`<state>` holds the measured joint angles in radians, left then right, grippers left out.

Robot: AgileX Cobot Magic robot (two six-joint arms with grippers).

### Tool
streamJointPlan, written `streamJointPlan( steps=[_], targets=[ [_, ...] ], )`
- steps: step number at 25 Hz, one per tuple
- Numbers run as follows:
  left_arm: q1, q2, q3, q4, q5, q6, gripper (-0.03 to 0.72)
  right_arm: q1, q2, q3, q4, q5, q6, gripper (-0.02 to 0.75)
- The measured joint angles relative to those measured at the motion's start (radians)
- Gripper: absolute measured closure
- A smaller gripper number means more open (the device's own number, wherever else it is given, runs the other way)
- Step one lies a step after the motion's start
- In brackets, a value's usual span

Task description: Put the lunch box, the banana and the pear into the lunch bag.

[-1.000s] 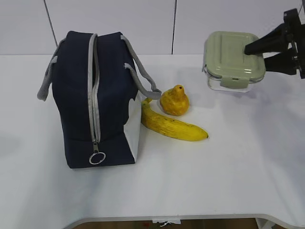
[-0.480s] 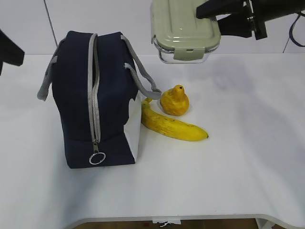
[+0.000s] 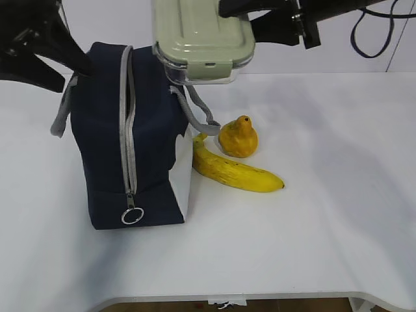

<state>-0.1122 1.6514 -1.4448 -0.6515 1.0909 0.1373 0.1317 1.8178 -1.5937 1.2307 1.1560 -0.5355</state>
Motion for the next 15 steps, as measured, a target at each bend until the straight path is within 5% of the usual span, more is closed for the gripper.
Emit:
streamJointPlan(
  steps=[5, 9, 10, 11, 15],
  targets=[
    [0.0, 0.083, -0.017, -0.024, 0.003, 0.02, 0.269, 0.033, 0.03, 0.0, 0.032, -0.026, 0.001, 0.367],
    [0.0, 0.09, -0.018, -0.024, 0.003, 0.022, 0.389, 0.04, 0.032, 0.0, 0.034, -0.052, 0.001, 0.367],
    [0.0, 0.09, -0.021, -0.024, 0.006, 0.044, 0.559, 0.042, 0.032, 0.0, 0.036, -0.056, 0.001, 0.367],
    [0.0, 0.09, -0.021, -0.024, 0.006, 0.054, 0.615, 0.044, 0.032, 0.0, 0.038, -0.06, 0.001, 0.367],
    [0.0, 0.09, -0.021, -0.024, 0.009, 0.074, 0.685, 0.044, 0.032, 0.0, 0.058, -0.064, 0.001, 0.367]
  ],
)
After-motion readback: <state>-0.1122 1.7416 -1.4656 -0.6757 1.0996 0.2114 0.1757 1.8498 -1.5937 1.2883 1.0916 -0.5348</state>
